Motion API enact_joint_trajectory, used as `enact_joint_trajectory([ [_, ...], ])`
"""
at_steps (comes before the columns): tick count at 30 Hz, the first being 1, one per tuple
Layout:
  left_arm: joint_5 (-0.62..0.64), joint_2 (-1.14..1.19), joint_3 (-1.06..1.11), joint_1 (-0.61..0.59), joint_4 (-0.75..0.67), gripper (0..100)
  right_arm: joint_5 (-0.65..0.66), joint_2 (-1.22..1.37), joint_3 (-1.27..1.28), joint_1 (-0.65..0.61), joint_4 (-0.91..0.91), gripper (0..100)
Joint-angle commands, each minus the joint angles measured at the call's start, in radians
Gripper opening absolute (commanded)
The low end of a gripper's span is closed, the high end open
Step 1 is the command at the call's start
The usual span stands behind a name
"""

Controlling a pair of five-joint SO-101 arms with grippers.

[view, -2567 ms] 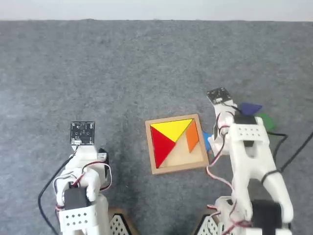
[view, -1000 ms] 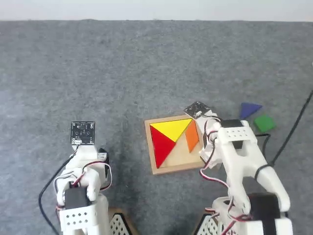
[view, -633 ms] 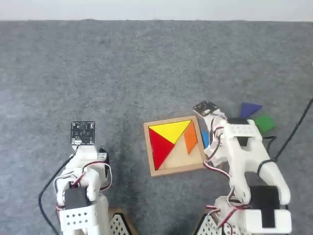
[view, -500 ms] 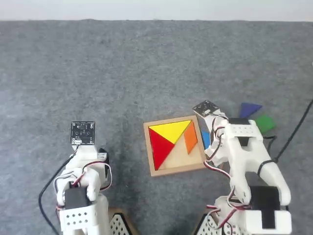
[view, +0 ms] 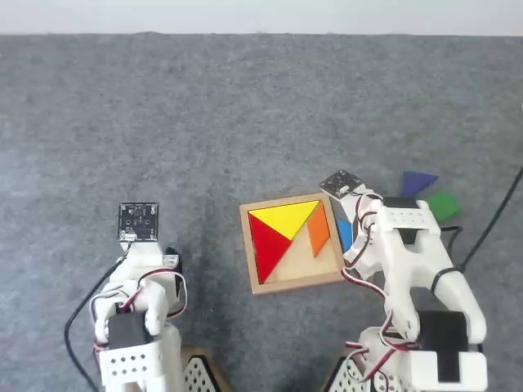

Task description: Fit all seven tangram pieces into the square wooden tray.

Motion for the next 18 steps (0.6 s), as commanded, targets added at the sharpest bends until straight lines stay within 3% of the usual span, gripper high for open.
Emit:
enact_joint_trajectory([
  [1,-0.002,-0.02,-0.013,-0.005,0.003,9,0.021,-0.007,-0.023,0.007,-0.021,23.2],
  [9,-0.002,-0.02,-0.013,-0.005,0.003,9,0.037,-0.01,-0.021,-0.002,-0.081,30.4],
  [18,-0.002,-0.02,-0.013,-0.005,0.003,9,0.058,-0.008,-0.018,-0.05,-0.104,18.0],
])
